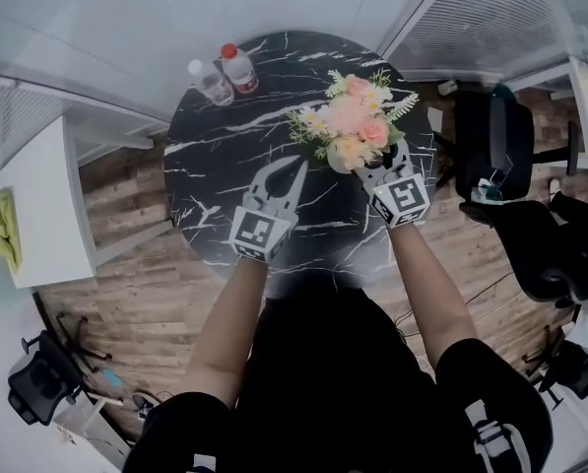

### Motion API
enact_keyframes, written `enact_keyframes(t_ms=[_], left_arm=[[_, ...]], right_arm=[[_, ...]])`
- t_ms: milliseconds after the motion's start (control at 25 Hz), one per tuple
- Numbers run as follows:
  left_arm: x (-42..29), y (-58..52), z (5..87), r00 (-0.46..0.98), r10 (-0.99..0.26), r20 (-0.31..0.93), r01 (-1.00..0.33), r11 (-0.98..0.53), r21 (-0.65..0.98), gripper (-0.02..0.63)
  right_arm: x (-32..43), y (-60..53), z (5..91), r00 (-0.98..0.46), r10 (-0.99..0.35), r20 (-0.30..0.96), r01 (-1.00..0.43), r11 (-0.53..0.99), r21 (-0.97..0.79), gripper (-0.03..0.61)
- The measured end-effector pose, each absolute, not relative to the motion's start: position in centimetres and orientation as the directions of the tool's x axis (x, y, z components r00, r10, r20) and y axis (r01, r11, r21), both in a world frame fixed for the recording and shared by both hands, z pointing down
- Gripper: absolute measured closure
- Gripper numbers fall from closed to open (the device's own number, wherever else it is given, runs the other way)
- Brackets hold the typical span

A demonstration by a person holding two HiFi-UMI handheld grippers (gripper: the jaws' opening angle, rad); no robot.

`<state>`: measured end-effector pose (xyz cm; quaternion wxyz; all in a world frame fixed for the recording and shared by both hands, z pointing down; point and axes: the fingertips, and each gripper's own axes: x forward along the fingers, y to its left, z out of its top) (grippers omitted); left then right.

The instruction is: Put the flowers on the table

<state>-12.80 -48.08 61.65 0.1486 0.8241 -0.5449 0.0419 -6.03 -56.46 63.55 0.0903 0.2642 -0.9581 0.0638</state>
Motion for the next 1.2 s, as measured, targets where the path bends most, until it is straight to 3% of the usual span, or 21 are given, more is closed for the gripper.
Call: enact_keyframes(t_ms=[600, 1200], left_arm=[[-13.8, -49.1, 63.0, 0.416, -0.88, 0.232, -0.905, -0.376, 0.197, 0.601], [-12.7, -46.4, 62.0, 0.405, -0.884, 0.232, -0.91, -0.365, 0.195, 0.601]], right_arm=[[-6.5, -56.6, 65.1, -0.813, -0.54, 0.218, -0.551, 0.834, 0.01, 0.229], [-5.4, -54.7, 65.0, -0.837, -0.486, 0.252, -0.52, 0.849, -0.091, 0.227]])
